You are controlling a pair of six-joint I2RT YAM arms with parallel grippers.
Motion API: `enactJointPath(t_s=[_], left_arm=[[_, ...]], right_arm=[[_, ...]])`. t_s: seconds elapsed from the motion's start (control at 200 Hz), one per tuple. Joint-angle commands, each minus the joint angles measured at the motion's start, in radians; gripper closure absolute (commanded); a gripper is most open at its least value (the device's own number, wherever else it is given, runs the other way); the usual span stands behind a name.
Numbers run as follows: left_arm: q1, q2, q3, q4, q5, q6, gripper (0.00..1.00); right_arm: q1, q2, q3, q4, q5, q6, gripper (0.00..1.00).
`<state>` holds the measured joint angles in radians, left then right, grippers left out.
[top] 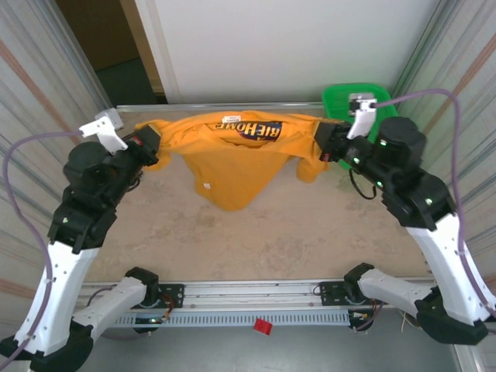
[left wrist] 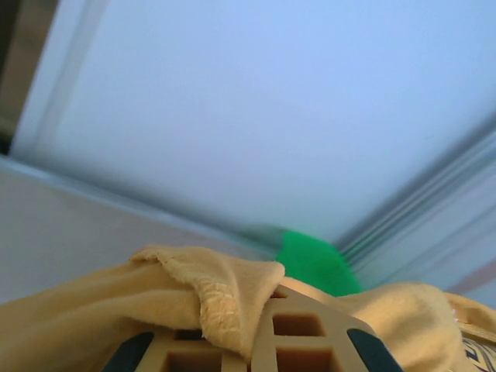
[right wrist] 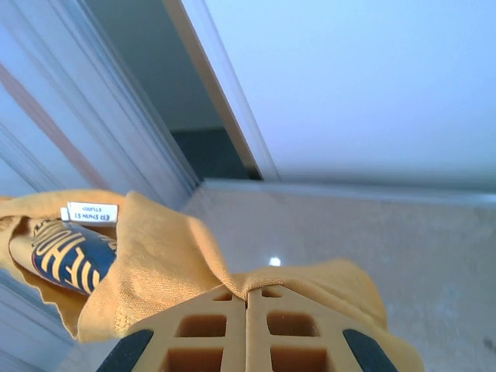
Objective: Fold the inside-out t-shirt
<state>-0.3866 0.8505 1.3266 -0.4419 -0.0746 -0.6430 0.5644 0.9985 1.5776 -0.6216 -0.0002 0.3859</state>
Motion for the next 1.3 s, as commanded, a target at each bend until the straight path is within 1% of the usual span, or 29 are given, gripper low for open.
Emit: enactJointPath(t_s=[0.0,0.035,0.1,0.145,0.2,0.336,0.376,0.431,0.471,0.496,0.506,0.536,0.541,0.556,0.571,0.596,0.636,0.661,0.721,0.837,0.917,0.992,1.037,1.082,1.172,1.293], left_arm=[[-0.010,0.029,0.073,0.078,-0.008,-0.016,1.00],[-0.010,0.052,0.088,0.072,-0.020,-0.026,1.00],[-0.009,0.102,0.101,0.055,-0.059,-0.028,1.00],[-0.006,0.144,0.096,0.037,-0.099,-0.031,1.00],[0.020,0.201,0.077,0.035,-0.108,-0.031,1.00],[0.137,0.383,0.025,0.073,-0.029,-0.057,1.00],[0.167,0.448,0.012,0.120,0.017,-0.049,1.00],[0.197,0.551,0.021,0.151,0.046,-0.039,1.00],[0.213,0.629,0.048,0.174,0.071,-0.004,0.91],[0.221,0.680,0.076,0.170,0.084,0.008,0.81],[0.223,0.699,0.088,0.167,0.089,0.013,0.77],[0.231,0.751,0.122,0.159,0.103,0.031,0.57],[0.231,0.760,0.125,0.159,0.106,0.034,0.54],[0.234,0.785,0.144,0.154,0.115,0.045,0.48],[0.235,0.804,0.160,0.145,0.121,0.054,0.43],[0.235,0.831,0.186,0.121,0.118,0.066,0.37],[0.235,0.854,0.207,0.097,0.119,0.079,0.30],[0.235,0.851,0.206,0.090,0.124,0.086,0.26],[0.232,0.811,0.161,0.078,0.124,0.085,0.18],[0.225,0.643,-0.007,0.024,0.113,0.057,0.15],[0.189,0.501,-0.139,-0.066,0.082,0.035,0.16],[0.113,0.373,-0.274,-0.161,0.051,-0.012,0.16],[0.052,0.301,-0.350,-0.218,0.011,-0.066,0.16],[-0.030,0.242,-0.428,-0.257,-0.030,-0.139,0.16],[-0.172,0.164,-0.581,-0.288,-0.088,-0.309,0.16],[-0.266,0.152,-0.703,-0.303,-0.146,-0.451,0.16]], right_arm=[[-0.012,-0.027,0.046,0.037,0.044,-0.047,1.00],[-0.019,-0.015,0.063,0.043,0.044,-0.061,1.00],[-0.042,0.069,0.079,0.047,0.029,-0.079,1.00],[-0.075,0.125,0.072,0.059,-0.003,-0.079,1.00],[-0.124,0.203,0.056,0.077,-0.049,-0.061,1.00],[-0.227,0.414,0.018,0.142,-0.145,0.003,1.00],[-0.244,0.485,0.018,0.156,-0.153,0.023,1.00],[-0.265,0.580,0.019,0.182,-0.167,0.050,1.00],[-0.274,0.657,0.031,0.200,-0.161,0.064,1.00],[-0.280,0.709,0.050,0.207,-0.164,0.071,1.00],[-0.284,0.732,0.059,0.207,-0.168,0.070,0.95],[-0.289,0.797,0.103,0.188,-0.173,0.071,0.76],[-0.289,0.808,0.110,0.182,-0.171,0.072,0.75],[-0.292,0.837,0.134,0.164,-0.167,0.073,0.64],[-0.293,0.862,0.157,0.148,-0.162,0.074,0.57],[-0.293,0.890,0.185,0.120,-0.158,0.072,0.51],[-0.288,0.895,0.191,0.109,-0.144,0.073,0.47],[-0.284,0.881,0.175,0.113,-0.142,0.076,0.45],[-0.270,0.818,0.104,0.129,-0.145,0.086,0.44],[-0.227,0.685,-0.077,0.099,-0.134,0.098,0.44],[-0.197,0.612,-0.229,0.094,-0.125,0.130,0.43],[-0.168,0.568,-0.373,0.109,-0.122,0.162,0.44],[-0.154,0.557,-0.450,0.136,-0.125,0.186,0.44],[-0.147,0.564,-0.504,0.162,-0.150,0.208,0.44],[-0.120,0.602,-0.548,0.189,-0.164,0.222,0.47],[-0.087,0.640,-0.545,0.197,-0.158,0.211,0.49]])
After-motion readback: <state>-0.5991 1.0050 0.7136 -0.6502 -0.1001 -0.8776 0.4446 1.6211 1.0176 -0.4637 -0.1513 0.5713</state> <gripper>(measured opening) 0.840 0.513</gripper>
